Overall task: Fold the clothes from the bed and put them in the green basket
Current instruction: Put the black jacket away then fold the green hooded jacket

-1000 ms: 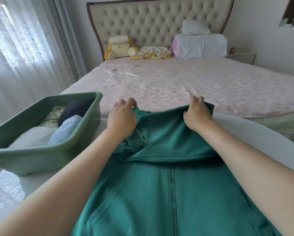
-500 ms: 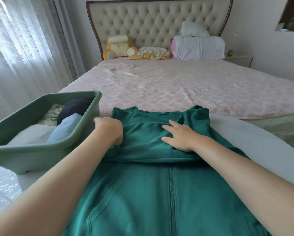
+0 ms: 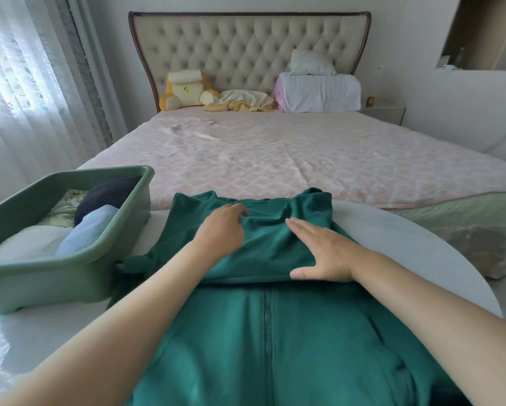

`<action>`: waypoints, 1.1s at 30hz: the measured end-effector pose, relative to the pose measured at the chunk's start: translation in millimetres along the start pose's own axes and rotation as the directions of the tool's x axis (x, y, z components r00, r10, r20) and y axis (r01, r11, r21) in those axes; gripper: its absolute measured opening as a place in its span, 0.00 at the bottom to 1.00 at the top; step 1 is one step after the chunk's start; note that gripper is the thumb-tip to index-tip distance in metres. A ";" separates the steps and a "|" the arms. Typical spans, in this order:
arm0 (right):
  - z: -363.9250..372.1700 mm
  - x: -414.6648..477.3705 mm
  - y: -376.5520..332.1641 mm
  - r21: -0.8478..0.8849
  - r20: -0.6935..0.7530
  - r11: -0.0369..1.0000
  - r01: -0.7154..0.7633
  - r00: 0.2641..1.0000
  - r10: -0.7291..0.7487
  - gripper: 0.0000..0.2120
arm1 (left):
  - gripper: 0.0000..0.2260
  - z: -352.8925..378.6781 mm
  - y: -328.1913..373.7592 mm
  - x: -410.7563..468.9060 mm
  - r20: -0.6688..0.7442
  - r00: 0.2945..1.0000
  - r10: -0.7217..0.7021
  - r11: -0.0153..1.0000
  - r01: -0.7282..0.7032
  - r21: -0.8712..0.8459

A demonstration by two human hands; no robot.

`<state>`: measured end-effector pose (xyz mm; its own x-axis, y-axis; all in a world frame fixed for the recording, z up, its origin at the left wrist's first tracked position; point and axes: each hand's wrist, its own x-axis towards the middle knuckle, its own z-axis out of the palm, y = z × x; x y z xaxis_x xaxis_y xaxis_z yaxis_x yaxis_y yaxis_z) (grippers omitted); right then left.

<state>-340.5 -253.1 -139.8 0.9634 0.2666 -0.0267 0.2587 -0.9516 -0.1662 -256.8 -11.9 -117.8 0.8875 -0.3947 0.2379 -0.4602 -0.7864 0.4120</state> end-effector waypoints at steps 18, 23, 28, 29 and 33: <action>3.1 -35.6 70.5 0.021 -0.345 0.998 0.062 0.937 -0.051 0.12 | 0.14 111.0 112.6 158.1 0.292 0.956 -0.021 0.952 -0.070 0.298; 6.5 -46.4 90.8 0.089 -0.399 0.996 0.008 0.917 0.028 0.13 | 0.11 105.0 113.5 182.6 0.261 0.962 -0.076 0.913 -0.038 0.406; 7.9 -54.6 114.7 0.108 -0.444 0.951 -0.291 0.841 0.308 0.11 | 0.09 105.8 133.5 194.3 -0.001 0.998 -0.058 0.997 0.058 0.040; 5.5 -55.0 119.2 0.116 -0.433 0.919 -0.377 0.813 0.388 0.11 | 0.10 110.2 137.2 195.2 0.010 0.997 -0.072 0.995 0.073 -0.066; 0.5 -54.2 118.6 -0.022 -0.267 0.837 -0.546 0.810 0.522 0.10 | 0.15 130.7 133.9 184.9 0.255 0.966 -0.033 0.972 0.091 -0.218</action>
<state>-362.1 -380.4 -158.6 0.9343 -0.3213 0.1544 -0.3082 -0.9458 -0.1027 -151.1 -252.3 -133.6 0.8791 -0.4766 -0.0083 -0.3719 -0.6966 0.6135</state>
